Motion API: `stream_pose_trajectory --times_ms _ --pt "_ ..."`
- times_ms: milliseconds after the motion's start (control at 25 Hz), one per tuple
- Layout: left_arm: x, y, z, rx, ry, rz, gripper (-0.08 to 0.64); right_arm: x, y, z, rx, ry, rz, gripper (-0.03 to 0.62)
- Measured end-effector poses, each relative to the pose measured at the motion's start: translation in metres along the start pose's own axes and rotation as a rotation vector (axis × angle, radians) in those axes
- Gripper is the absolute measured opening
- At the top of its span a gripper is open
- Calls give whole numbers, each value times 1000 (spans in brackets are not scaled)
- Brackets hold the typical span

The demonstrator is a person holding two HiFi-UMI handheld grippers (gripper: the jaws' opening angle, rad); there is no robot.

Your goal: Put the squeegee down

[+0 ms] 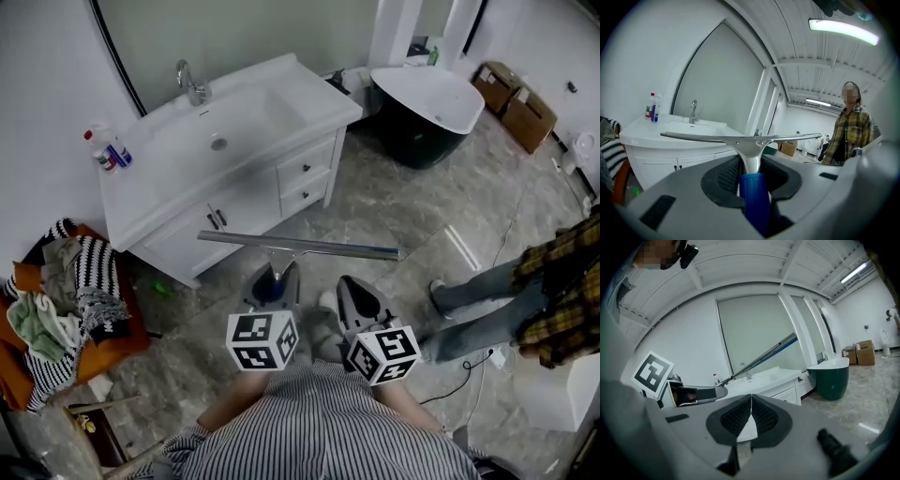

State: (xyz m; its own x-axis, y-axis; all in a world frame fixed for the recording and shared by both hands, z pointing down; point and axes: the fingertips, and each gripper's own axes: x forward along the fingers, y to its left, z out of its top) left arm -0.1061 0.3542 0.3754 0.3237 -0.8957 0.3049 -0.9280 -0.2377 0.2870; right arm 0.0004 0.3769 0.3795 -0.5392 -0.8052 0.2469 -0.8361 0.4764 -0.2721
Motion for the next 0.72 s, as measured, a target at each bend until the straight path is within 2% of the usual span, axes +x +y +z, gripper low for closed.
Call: stream_pose_trajectory --times_ms 280,720 --pt "68 8 23 -5 -10 10 114 57 -42 25 -23 4 21 17" --pt "199 9 85 6 -38 47 114 157 -124 96 -73 5 89 17"
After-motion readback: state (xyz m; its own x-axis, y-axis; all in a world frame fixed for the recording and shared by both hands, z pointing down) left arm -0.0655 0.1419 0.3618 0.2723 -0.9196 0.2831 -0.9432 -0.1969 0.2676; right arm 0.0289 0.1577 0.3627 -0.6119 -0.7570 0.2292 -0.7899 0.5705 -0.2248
